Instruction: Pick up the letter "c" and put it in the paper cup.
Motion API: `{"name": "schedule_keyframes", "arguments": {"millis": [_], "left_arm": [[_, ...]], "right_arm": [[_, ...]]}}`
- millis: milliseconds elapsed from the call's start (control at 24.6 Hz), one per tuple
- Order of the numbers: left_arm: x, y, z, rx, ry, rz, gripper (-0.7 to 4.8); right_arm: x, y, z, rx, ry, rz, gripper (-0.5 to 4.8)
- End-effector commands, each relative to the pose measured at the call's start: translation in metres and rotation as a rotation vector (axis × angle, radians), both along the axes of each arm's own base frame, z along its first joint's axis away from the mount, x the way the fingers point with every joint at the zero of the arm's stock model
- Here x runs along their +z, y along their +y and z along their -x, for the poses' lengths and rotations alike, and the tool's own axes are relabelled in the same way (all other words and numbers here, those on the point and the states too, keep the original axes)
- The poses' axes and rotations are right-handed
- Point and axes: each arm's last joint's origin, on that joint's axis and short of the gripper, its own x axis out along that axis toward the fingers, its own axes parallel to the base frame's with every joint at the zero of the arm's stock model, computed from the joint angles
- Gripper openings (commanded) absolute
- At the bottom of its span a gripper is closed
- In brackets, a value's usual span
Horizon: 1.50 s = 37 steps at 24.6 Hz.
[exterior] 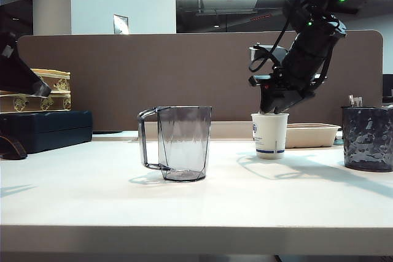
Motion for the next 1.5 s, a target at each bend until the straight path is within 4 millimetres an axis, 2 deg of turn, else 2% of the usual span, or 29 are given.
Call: {"name": "schedule_keyframes", "arguments": {"millis": [41, 244, 487, 690, 853, 934, 1056, 1299, 1502], "left_arm": [[0.001, 0.0, 0.0, -0.001, -0.014, -0.004, 0.61], [0.001, 0.0, 0.0, -0.001, -0.014, -0.004, 0.61], [0.001, 0.0, 0.0, -0.002, -0.015, -0.003, 0.61], [0.004, 0.0, -0.001, 0.004, -0.032, 0.019, 0.61], [0.009, -0.001, -0.002, 0.031, -0.006, 0.081, 0.61], [0.014, -0.001, -0.003, 0.035, 0.017, 0.084, 0.61], [0.026, 0.0, 0.001, 0.035, 0.008, 0.085, 0.61], [0.038, 0.003, 0.017, 0.034, -0.043, 0.095, 0.57], [0.042, 0.008, 0.043, 0.035, -0.013, 0.089, 0.57]], "right_arm": [[-0.002, 0.001, -0.003, -0.002, -0.003, -0.013, 1.81], [0.0, 0.001, -0.003, -0.004, -0.017, -0.014, 1.8], [0.018, -0.001, 0.003, -0.004, -0.051, -0.024, 1.8], [0.046, -0.006, 0.02, -0.003, -0.059, -0.027, 1.78], [0.056, -0.009, 0.033, 0.002, -0.011, -0.018, 1.75], [0.065, -0.012, 0.044, 0.002, 0.02, -0.009, 1.75], [0.085, -0.018, 0.064, 0.005, 0.04, -0.006, 1.42], [0.12, -0.026, 0.095, 0.005, -0.005, -0.019, 1.28], [0.15, -0.039, 0.143, 0.019, 0.02, -0.025, 0.82]]}}
